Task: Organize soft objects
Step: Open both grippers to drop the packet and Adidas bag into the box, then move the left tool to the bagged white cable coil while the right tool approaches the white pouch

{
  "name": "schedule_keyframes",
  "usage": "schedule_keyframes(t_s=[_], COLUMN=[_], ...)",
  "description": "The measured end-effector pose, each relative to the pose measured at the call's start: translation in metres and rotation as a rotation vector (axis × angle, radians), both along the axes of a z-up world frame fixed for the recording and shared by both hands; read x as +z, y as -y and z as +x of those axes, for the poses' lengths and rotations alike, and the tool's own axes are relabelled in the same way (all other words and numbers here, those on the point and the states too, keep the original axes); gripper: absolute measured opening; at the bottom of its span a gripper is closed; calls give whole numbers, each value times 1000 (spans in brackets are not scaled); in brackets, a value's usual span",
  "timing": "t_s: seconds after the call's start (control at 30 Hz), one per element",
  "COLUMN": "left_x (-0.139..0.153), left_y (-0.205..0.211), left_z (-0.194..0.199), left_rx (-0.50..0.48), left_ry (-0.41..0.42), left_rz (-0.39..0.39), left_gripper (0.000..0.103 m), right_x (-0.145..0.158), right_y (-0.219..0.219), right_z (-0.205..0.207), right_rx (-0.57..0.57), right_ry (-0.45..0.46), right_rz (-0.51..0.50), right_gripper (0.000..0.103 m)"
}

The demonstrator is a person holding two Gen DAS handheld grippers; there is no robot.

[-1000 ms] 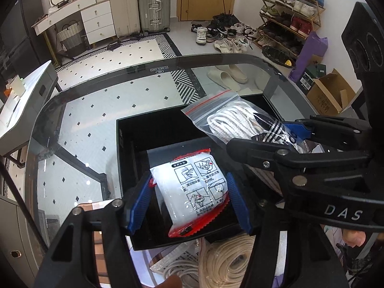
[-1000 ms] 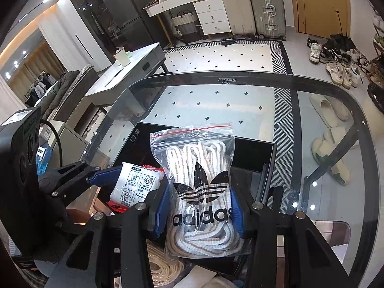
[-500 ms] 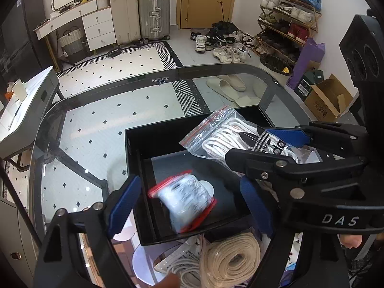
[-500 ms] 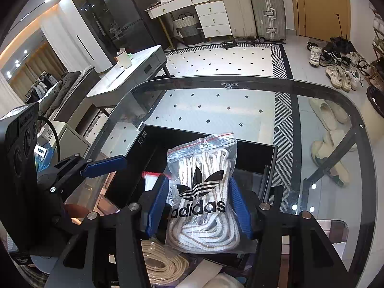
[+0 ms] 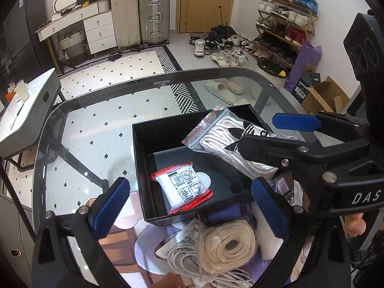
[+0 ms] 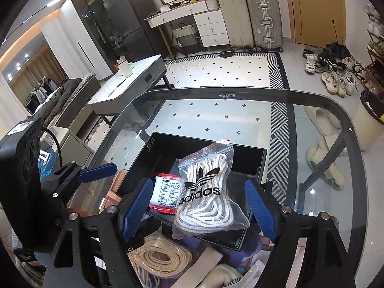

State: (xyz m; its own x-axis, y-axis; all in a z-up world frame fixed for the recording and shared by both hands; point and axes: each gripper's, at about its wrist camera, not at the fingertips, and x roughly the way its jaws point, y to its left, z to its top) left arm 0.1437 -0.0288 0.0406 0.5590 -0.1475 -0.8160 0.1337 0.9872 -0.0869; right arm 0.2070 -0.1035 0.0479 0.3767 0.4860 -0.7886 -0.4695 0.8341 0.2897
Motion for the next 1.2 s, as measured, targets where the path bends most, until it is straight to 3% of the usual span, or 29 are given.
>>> schedule_keyframes(t_s=[0.47, 0.73, 1.2], left_x=[-8, -14, -27], left_y=[-11, -5, 21], left_z=[-40, -58, -67], left_rx=[29, 13, -52], left_ry=[-11, -20, -66], left_rz=[-18, -35, -48], left_gripper=[103, 103, 103], right_x=[3, 0, -31], right_y=[37, 59, 95], right_z=[-38, -63, -99], right_rx=[-23, -61, -173], right_ry=[12, -3, -91], right_rz=[-34, -38, -22], right_gripper=[92, 93, 93])
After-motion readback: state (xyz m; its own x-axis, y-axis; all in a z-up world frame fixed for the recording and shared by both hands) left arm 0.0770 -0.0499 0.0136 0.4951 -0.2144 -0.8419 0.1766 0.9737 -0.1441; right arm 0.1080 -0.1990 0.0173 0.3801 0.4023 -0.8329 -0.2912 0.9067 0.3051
